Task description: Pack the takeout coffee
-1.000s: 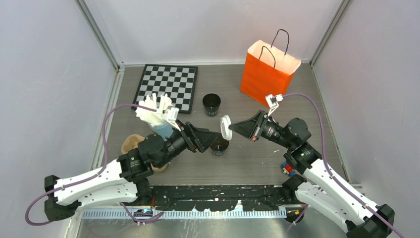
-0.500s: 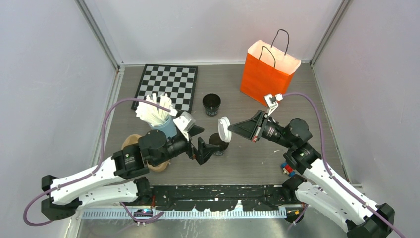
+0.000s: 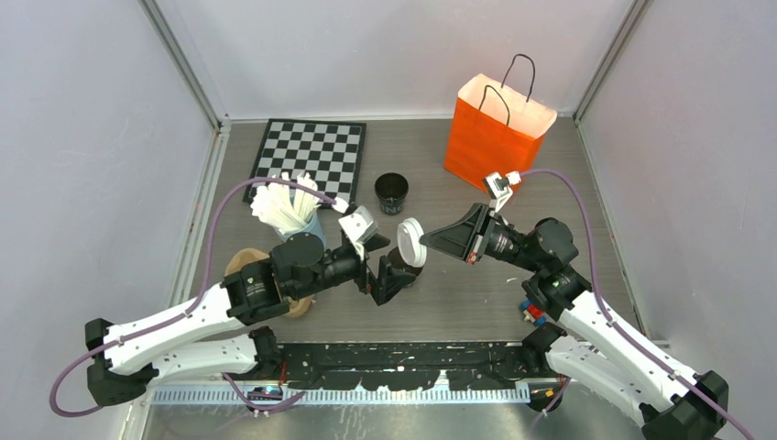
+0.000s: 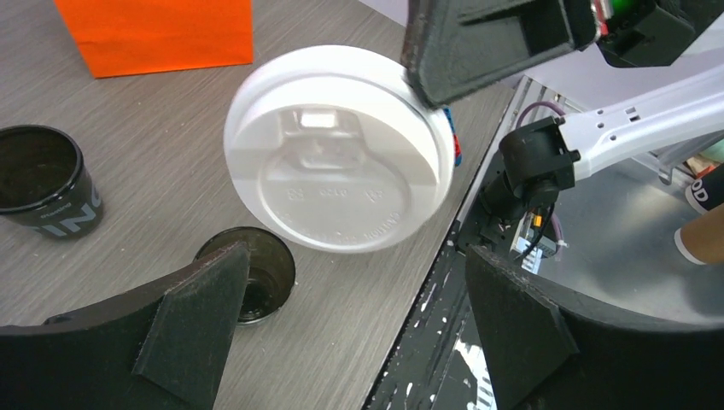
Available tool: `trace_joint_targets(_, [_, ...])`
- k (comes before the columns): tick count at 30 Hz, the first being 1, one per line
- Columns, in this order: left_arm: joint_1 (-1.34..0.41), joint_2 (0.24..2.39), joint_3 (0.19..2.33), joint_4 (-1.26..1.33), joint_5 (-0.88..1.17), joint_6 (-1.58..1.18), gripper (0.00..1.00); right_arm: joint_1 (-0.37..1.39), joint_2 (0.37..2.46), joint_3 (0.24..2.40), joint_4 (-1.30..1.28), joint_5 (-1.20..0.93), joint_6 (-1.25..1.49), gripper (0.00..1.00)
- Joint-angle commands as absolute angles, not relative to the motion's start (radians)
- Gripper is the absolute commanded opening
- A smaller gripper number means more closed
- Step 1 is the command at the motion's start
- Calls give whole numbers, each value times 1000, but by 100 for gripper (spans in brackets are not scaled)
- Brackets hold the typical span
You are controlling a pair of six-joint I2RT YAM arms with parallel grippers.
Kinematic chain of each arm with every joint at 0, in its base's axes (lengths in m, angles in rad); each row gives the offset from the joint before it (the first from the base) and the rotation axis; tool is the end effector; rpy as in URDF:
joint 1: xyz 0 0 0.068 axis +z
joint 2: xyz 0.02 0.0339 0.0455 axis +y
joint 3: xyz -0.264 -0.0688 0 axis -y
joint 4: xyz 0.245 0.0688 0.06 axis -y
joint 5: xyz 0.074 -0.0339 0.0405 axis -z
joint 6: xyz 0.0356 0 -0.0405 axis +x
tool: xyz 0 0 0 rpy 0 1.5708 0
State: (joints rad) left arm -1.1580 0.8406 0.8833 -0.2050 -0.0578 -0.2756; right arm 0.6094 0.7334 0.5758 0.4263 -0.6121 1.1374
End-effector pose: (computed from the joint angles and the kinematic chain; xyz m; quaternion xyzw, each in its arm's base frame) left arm 0.0798 -0.1771 0.3629 0.3084 0.6968 -0.4086 0.5024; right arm 0.1315 0.1168 0.3384 -0.0806 0.6204 0.6987 0.3472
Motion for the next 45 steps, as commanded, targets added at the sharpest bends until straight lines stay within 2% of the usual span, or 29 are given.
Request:
trace_joint_targets(1, [-1107, 858, 938, -127, 30, -285, 100, 617, 729, 582, 507, -634, 1167, 1])
trace_joint_targets(8, [-994, 853, 888, -12, 166, -406, 100, 622, 736, 576, 531, -646, 1180, 0])
trace_joint_targets(21, [-988, 876, 870, 46, 207, -425, 99, 626, 745, 576, 541, -636, 1184, 0])
trace_joint_targets(34, [-987, 874, 865, 31, 167, -418, 82, 626, 756, 568, 535, -614, 1184, 1])
trace_joint_targets(38, [-987, 868, 872, 3, 137, -400, 79, 625, 756, 565, 514, -598, 1172, 10])
trace_joint_targets(42, [-988, 854, 878, -70, 105, -379, 78, 626, 735, 567, 435, -568, 1125, 30])
trace_joint_targets(45, [-988, 842, 911, -196, 48, -355, 77, 626, 675, 586, 257, -486, 1032, 43])
